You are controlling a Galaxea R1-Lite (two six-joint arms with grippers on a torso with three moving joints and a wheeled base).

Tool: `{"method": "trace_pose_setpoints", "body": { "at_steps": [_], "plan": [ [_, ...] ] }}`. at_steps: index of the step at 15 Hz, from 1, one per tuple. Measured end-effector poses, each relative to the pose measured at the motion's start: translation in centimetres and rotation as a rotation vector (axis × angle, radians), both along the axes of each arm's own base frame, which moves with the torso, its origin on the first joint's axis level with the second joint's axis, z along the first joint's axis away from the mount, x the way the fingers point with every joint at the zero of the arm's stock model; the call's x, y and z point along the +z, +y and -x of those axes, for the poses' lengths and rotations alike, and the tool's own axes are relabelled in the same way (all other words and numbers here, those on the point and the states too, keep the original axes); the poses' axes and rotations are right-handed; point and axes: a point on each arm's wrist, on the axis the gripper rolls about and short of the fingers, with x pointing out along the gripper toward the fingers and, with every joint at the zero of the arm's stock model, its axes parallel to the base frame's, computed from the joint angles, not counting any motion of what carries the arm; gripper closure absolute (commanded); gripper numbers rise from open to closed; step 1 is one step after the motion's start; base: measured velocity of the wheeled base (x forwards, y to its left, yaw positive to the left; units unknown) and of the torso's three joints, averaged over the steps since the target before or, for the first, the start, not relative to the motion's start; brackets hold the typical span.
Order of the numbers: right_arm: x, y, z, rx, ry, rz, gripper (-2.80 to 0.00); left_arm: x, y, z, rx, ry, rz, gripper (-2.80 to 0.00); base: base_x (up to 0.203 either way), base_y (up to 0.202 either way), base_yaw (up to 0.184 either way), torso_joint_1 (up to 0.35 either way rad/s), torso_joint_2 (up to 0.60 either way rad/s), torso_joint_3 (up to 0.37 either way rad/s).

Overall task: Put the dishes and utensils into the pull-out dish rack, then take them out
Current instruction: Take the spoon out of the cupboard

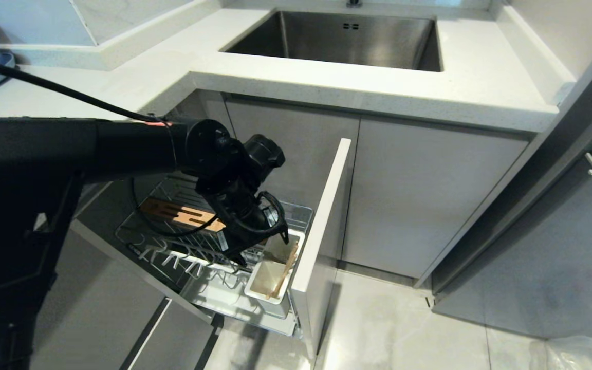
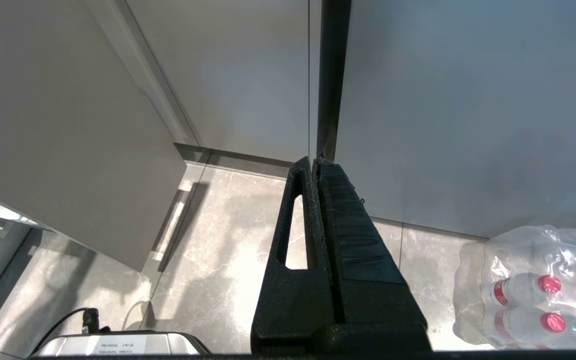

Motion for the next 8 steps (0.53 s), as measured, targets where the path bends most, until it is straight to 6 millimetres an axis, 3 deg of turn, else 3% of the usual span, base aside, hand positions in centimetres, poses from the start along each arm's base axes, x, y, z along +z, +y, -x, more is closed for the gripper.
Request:
{"method": "trace_pose_setpoints", "body": {
  "at_steps": [8],
  "plan": [
    [0.0,0.0,0.0,0.0,0.0,0.0,0.0,-2.1,-0.3,-1.6,0.009,0.027,0.004,-2.8,0.0,0.0,0.0,0.0,0.0,0.0]
  ]
}}
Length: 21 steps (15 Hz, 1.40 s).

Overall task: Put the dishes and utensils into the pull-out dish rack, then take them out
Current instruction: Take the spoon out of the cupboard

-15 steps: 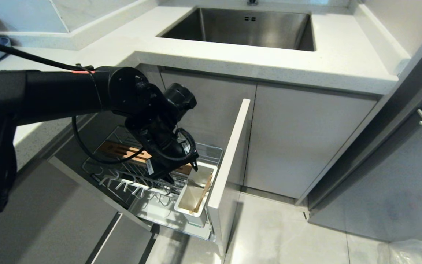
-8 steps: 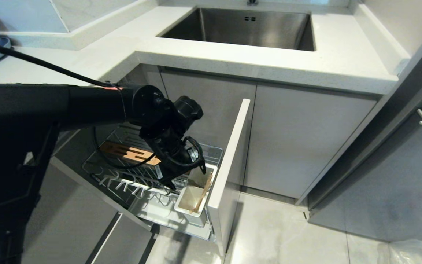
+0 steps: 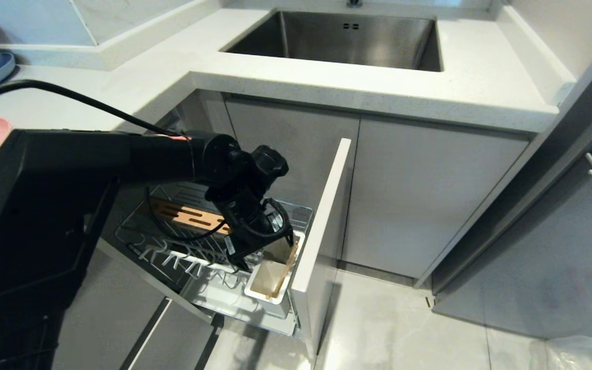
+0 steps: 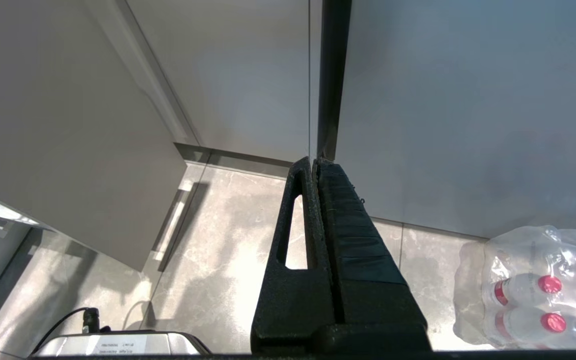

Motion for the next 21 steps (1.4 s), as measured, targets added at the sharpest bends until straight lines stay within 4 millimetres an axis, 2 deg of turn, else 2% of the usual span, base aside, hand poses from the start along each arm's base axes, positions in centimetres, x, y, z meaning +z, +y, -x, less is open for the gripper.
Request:
{"method": "trace_pose_setpoints", "body": {
  "at_steps": [5,20,21],
  "plan": [
    [0.0,0.0,0.0,0.0,0.0,0.0,0.0,-0.6,-0.04,-0.58,0.006,-0.001,0.0,-2.8,0.0,0.0,0.0,0.0,0.0,0.0],
    [0.0,0.0,0.0,0.0,0.0,0.0,0.0,-0.69,-0.14,-0.43,-0.005,0.019,0.014,-2.8,0.0,0.0,0.0,0.0,0.0,0.0],
    [0.0,0.0,0.0,0.0,0.0,0.0,0.0,-0.69,-0.14,-0.44,-0.004,0.019,0.014,0.0,0.0,0.0,0.0,0.0,0.0,0.0]
  ]
}}
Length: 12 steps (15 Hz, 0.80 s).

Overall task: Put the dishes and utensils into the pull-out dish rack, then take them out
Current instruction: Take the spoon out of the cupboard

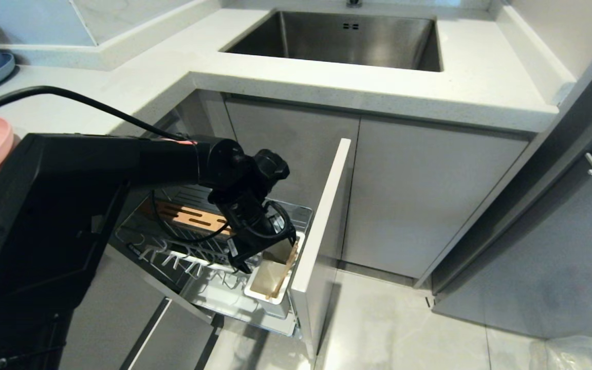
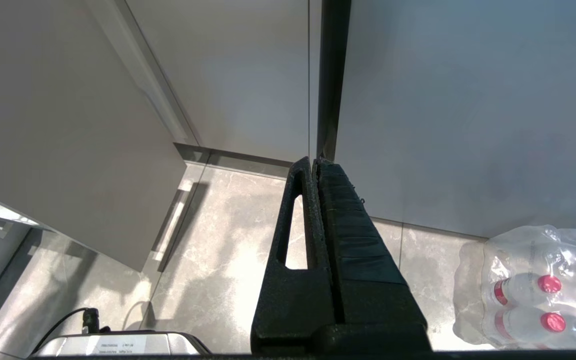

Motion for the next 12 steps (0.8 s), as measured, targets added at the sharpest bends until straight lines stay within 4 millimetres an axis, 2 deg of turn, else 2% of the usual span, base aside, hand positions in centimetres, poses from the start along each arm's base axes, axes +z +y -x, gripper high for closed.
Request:
{"method": "trace_pose_setpoints", "body": {
  "at_steps": [12],
  "plan": [
    [0.0,0.0,0.0,0.0,0.0,0.0,0.0,0.23,-0.07,0.1,-0.001,-0.008,0.002,0.0,0.0,0.0,0.0,0.0,0.0,0.0]
  ]
}}
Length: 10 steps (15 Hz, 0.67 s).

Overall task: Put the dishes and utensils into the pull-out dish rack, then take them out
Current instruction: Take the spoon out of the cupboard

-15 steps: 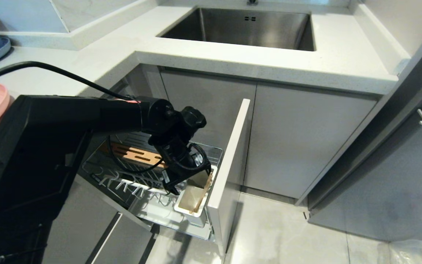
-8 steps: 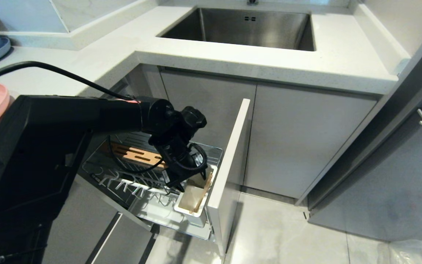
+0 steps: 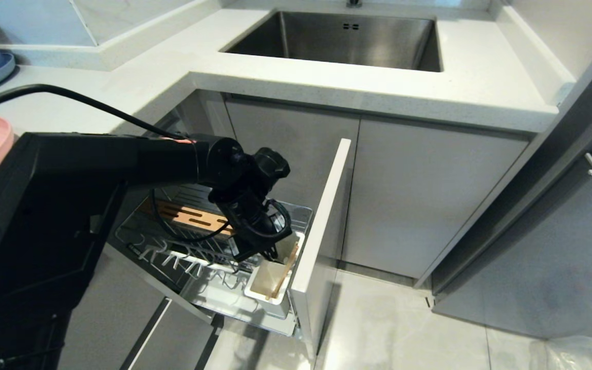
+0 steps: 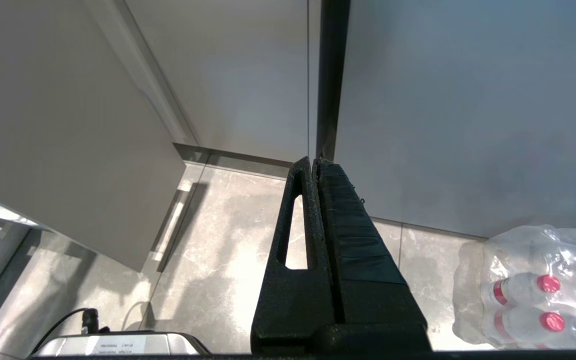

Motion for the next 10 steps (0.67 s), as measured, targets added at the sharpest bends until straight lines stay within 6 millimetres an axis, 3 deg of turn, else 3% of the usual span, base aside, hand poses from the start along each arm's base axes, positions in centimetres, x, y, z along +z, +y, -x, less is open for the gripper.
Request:
{"method": "trace_pose_setpoints", "body": {
  "at_steps": [4,10],
  "plan": [
    [0.0,0.0,0.0,0.0,0.0,0.0,0.0,0.8,0.0,0.5,-0.005,-0.011,0.01,0.0,0.0,0.0,0.0,0.0,0.0,0.0],
    [0.0,0.0,0.0,0.0,0.0,0.0,0.0,4.1,0.9,2.2,0.012,-0.06,0.046,0.0,0.0,0.0,0.0,0.0,0.0,0.0]
  ]
}}
